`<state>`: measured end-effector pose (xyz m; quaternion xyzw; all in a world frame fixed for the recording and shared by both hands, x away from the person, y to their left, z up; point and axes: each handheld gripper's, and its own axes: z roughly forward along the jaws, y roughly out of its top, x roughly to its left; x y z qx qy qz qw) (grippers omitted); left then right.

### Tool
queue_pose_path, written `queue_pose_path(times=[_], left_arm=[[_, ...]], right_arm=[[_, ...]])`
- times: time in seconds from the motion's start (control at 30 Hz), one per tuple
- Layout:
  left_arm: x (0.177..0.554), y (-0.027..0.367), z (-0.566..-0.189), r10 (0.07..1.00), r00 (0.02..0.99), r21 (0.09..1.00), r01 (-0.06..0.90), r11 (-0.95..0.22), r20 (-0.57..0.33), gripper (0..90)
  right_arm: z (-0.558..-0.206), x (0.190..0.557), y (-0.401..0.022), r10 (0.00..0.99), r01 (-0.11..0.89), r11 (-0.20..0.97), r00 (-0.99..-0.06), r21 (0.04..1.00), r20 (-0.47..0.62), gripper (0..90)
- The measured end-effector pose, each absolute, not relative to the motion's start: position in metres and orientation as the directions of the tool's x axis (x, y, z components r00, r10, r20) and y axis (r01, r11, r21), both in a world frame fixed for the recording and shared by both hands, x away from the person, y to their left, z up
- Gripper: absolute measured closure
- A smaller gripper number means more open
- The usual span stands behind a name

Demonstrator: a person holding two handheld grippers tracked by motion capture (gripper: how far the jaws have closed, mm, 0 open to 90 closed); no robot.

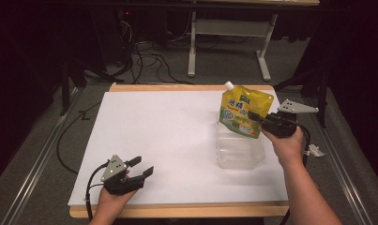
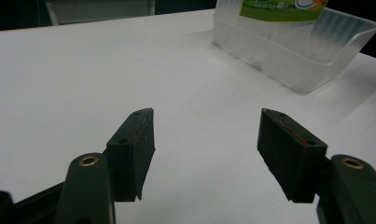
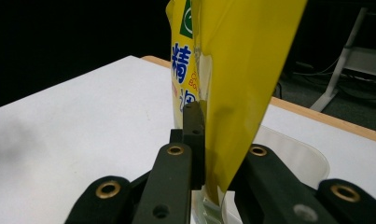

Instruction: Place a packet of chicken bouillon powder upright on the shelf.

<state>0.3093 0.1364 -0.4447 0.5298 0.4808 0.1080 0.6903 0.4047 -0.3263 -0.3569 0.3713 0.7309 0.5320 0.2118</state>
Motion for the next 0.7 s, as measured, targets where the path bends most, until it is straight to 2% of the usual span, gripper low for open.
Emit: queue_pose_path(times=[0.7], left_arm=[[0.3099,0.1361,-0.4469,0.663,0.510,0.836,0.370,0.406,-0.548,37.3]], right_arm=[[-0.3594,0.4063,-0.3277,0.750,0.302,0.148,-0.655,0.942,0.093,87.1]])
